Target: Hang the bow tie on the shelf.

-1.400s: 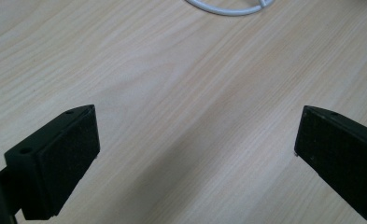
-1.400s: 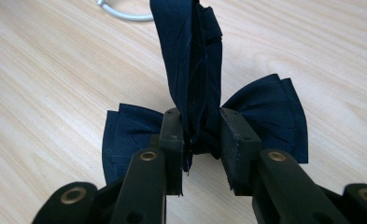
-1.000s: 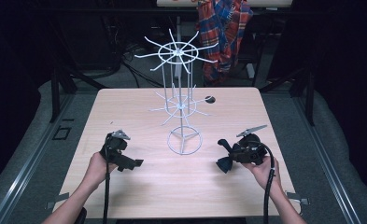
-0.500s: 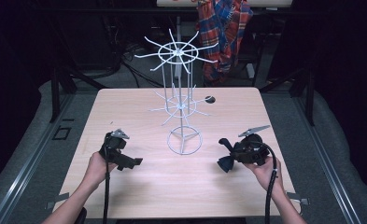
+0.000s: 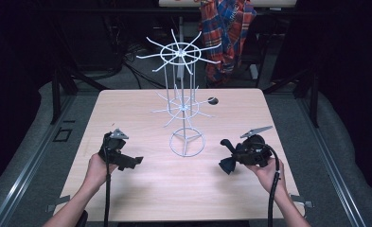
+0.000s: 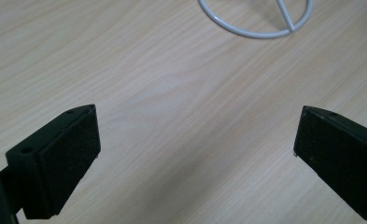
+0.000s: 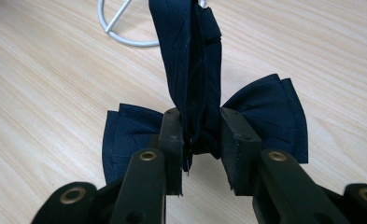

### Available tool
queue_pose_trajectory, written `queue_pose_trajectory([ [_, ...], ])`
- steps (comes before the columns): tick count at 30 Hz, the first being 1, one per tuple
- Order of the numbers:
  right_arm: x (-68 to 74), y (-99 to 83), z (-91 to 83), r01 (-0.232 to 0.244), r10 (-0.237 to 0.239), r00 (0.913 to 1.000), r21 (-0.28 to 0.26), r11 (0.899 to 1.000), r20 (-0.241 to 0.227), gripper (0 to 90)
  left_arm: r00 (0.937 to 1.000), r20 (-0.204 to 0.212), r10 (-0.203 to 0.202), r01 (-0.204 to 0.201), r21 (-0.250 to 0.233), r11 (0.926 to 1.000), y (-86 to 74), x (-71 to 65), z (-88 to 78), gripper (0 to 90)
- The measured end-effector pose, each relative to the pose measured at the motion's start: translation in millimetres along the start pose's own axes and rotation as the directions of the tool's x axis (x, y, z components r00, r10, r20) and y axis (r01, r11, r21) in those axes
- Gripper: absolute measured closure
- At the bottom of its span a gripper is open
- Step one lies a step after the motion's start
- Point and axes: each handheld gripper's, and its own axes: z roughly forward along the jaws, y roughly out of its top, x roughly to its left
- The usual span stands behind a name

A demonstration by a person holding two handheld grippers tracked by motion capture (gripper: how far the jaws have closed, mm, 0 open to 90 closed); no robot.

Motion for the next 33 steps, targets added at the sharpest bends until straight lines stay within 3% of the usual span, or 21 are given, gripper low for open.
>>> queue_pose_trajectory([
  [10, 4.8, 8.1, -7.2, 0.014, -0.014, 0.9999, -0.016, 1.0, 0.006, 71.8, 0.9981, -0.058, -0.021, 0.022, 0.019, 0.9996, -0.6, 2.7, 0.9, 2.8],
  [22, 3.2, 18.3, -20.3, 0.01, -0.009, 0.9999, -0.068, 0.998, 0.01, 71.8, 0.9982, -0.058, -0.014, 0.015, 0.032, 0.9994, -0.7, 1.9, 2.4, 3.2],
  [33, 3.9, 23.0, -22.8, 0.006, -0.007, 0.9999, -0.077, 0.997, -0.01, 71.8, 0.9985, -0.053, -0.017, 0.019, 0.034, 0.9992, -1.0, 2.9, 3.2, 3.3],
])
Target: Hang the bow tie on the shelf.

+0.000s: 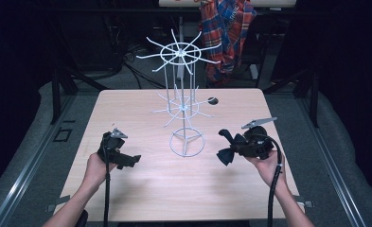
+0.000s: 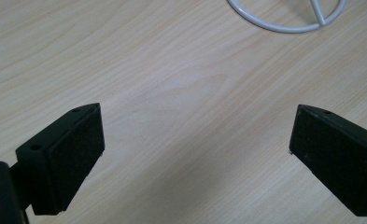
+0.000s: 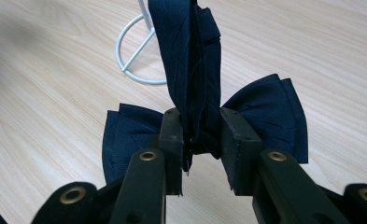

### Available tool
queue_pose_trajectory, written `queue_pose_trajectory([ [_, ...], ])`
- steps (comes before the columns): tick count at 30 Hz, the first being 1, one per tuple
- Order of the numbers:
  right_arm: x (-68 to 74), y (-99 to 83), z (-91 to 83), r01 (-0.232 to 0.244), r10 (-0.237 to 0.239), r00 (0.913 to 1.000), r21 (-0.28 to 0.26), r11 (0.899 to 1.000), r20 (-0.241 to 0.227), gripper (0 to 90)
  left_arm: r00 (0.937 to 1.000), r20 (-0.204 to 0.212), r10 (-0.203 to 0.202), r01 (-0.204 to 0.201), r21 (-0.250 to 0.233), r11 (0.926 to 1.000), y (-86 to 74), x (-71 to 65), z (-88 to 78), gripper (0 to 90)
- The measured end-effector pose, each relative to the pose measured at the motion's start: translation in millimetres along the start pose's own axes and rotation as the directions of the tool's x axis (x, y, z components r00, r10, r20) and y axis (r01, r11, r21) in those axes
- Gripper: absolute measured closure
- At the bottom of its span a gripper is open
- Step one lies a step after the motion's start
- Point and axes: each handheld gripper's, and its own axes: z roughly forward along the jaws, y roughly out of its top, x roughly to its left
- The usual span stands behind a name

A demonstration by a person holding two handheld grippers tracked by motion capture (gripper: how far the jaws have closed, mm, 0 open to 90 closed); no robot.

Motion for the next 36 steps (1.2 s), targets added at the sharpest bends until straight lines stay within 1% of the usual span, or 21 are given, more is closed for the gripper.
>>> queue_pose_trajectory([
  [6, 0.6, 6.3, -4.4, 0.0, 0.001, 1.0, -0.02, 1.0, 0.002, 71.8, 1.0, 0.004, 0.005, -0.005, 0.002, 1.0, 0.3, -0.5, 0.3, 3.3],
  [13, 1.6, 9.4, -3.5, 0.007, -0.007, 1.0, -0.019, 1.0, 0.004, 71.8, 0.9999, 0.01, 0.012, -0.012, 0.002, 0.9999, 0.4, -1.2, -0.2, 3.2],
  [17, 0.6, 12.1, -5.5, 0.002, -0.002, 1.0, -0.033, 0.999, 0.008, 71.8, 0.9999, 0.011, 0.011, -0.011, 0.003, 0.9999, 0.5, -1.4, 0.1, 3.2],
  [19, -0.3, 16.4, -7.4, 0.001, 0.0, 0.9998, -0.047, 0.999, 0.019, 71.8, 0.9999, 0.01, 0.012, -0.012, 0.004, 0.9999, 0.5, -1.4, 0.2, 3.2],
  [22, -0.5, 19.6, -8.1, -0.001, 0.002, 0.9997, -0.054, 0.999, 0.022, 71.8, 0.9998, 0.013, 0.013, -0.013, 0.004, 0.9999, 0.4, -1.3, 0.3, 3.1],
  [23, 0.3, 22.8, -7.7, 0.006, -0.004, 0.9994, -0.062, 0.998, 0.036, 71.8, 0.9997, 0.016, 0.018, -0.018, 0.005, 0.9998, 0.5, -1.4, 0.2, 3.0],
  [24, 0.3, 22.8, -7.7, 0.006, -0.004, 0.9994, -0.062, 0.998, 0.036, 71.8, 0.9997, 0.016, 0.018, -0.018, 0.005, 0.9998, 0.5, -1.4, 0.2, 3.0],
  [25, 1.3, 26.0, -6.9, 0.016, -0.013, 0.9988, -0.063, 0.998, 0.048, 71.8, 0.9996, 0.017, 0.021, -0.021, 0.005, 0.9998, 0.7, -1.6, 0.1, 3.0],
  [28, 2.5, 28.4, -6.0, 0.019, -0.016, 0.9987, -0.061, 0.998, 0.049, 71.8, 0.9996, 0.017, 0.024, -0.024, 0.003, 0.9997, 0.8, -1.8, 0.2, 2.9],
  [29, 3.8, 31.0, -4.9, 0.02, -0.016, 0.9983, -0.067, 0.998, 0.056, 71.8, 0.9996, 0.018, 0.024, -0.024, 0.003, 0.9997, 0.7, -1.9, 0.0, 2.9],
  [34, 5.7, 36.3, -4.5, 0.026, -0.022, 0.998, -0.082, 0.996, 0.059, 71.7, 0.9995, 0.02, 0.023, -0.023, 0.002, 0.9997, 0.7, -1.9, -0.1, 2.9],
  [36, 6.6, 39.0, -3.9, 0.021, -0.016, 0.998, -0.087, 0.996, 0.062, 71.7, 0.9995, 0.02, 0.023, -0.023, 0.0, 0.9997, 0.7, -1.9, 0.0, 2.9],
])
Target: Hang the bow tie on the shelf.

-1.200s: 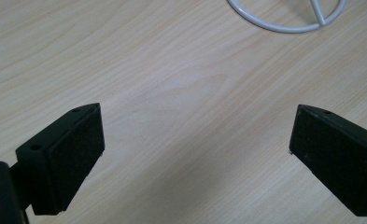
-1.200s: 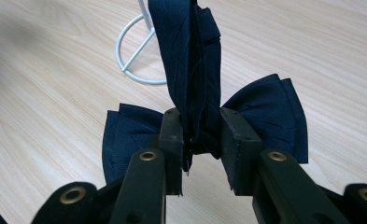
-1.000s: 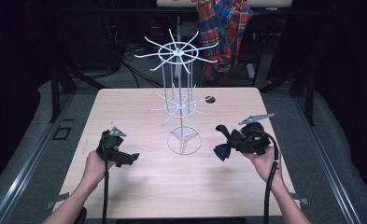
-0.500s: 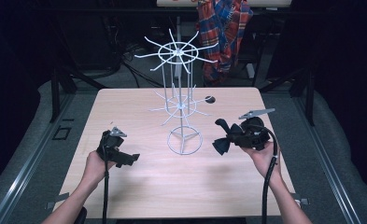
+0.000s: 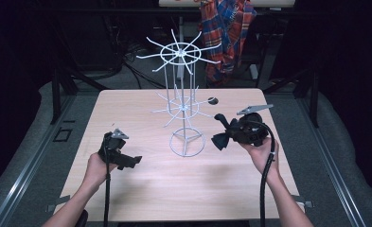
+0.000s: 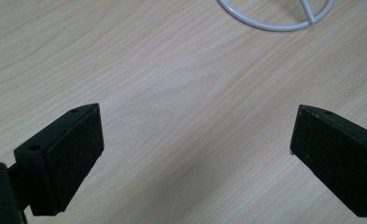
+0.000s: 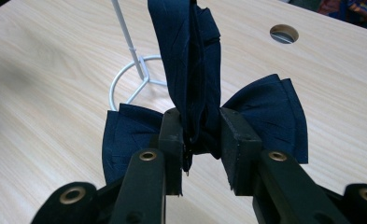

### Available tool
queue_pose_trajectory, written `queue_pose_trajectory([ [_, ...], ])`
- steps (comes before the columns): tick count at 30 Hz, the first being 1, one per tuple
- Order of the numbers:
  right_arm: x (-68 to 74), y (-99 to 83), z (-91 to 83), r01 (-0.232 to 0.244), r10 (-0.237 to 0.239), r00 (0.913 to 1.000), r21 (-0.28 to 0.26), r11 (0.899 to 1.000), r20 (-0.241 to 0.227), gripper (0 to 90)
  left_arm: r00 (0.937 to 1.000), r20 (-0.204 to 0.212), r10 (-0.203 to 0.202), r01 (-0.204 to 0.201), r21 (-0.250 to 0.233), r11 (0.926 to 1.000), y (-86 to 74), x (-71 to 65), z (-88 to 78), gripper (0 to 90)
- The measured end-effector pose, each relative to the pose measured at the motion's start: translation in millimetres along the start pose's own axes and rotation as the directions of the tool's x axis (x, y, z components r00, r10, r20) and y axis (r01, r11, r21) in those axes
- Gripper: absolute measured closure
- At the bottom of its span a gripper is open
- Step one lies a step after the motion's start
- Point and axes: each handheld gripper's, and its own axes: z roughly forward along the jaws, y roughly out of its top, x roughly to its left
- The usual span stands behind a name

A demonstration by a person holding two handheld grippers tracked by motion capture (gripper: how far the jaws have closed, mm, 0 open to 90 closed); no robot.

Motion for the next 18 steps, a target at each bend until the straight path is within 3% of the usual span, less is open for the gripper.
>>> queue_pose_trajectory([
  [18, 12.1, 10.4, 0.0, 0.024, -0.023, 0.9995, -0.028, 0.999, 0.022, 71.5, 1.0, 0.001, 0.005, -0.005, 0.006, 1.0, 0.3, -0.6, 1.2, 2.8],
])
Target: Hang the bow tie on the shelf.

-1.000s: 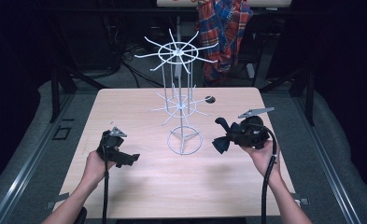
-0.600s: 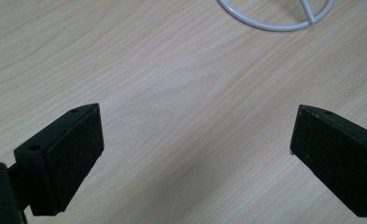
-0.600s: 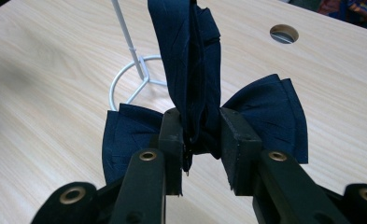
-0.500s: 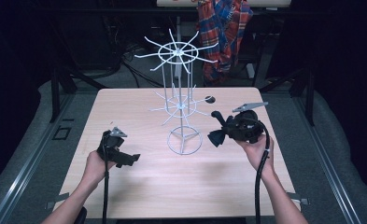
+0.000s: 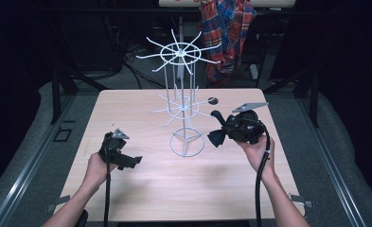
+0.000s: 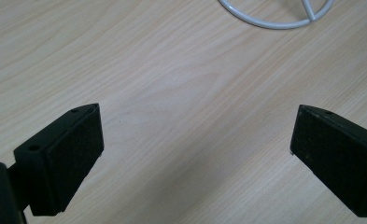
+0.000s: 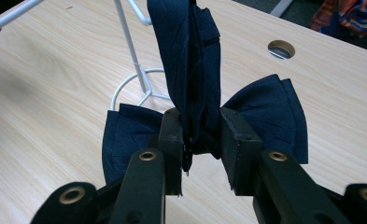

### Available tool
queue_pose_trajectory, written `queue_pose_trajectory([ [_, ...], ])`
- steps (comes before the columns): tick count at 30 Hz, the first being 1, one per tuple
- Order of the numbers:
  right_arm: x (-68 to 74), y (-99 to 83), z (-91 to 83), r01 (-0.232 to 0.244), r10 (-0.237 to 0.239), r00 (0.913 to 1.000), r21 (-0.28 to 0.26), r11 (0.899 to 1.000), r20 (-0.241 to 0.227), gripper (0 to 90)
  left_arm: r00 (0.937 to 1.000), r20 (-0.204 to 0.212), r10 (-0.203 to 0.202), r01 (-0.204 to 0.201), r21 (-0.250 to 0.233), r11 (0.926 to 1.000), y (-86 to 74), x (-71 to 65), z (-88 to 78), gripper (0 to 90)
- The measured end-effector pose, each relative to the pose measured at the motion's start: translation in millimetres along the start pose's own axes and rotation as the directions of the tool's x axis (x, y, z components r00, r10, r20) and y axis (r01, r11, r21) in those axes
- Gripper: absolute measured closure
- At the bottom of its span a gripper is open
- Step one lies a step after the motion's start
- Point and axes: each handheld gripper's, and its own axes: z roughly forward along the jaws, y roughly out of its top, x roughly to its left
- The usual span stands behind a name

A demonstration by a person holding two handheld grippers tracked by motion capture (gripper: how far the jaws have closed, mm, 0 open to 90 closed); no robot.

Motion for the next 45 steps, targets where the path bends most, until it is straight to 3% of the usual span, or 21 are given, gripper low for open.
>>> queue_pose_trajectory([
  [21, 16.1, 2.3, 15.9, 0.06, -0.06, 0.9982, 0.036, 0.998, -0.003, 71.0, 0.9999, 0.002, 0.01, -0.01, 0.025, 0.9996, 0.0, -1.3, 2.2, 2.8],
  [33, 25.3, 8.6, 13.6, 0.104, -0.104, 0.9941, 0.0, 0.995, 0.032, 71.0, 1.0, -0.001, 0.007, -0.007, 0.023, 0.9997, -0.1, -1.0, 1.9, 2.9],
  [45, 39.1, 10.1, 20.6, 0.181, -0.184, 0.9794, 0.037, 0.983, 0.084, 71.1, 1.0, -0.002, 0.009, -0.009, 0.024, 0.9997, 0.3, -1.8, 2.2, 2.9],
])
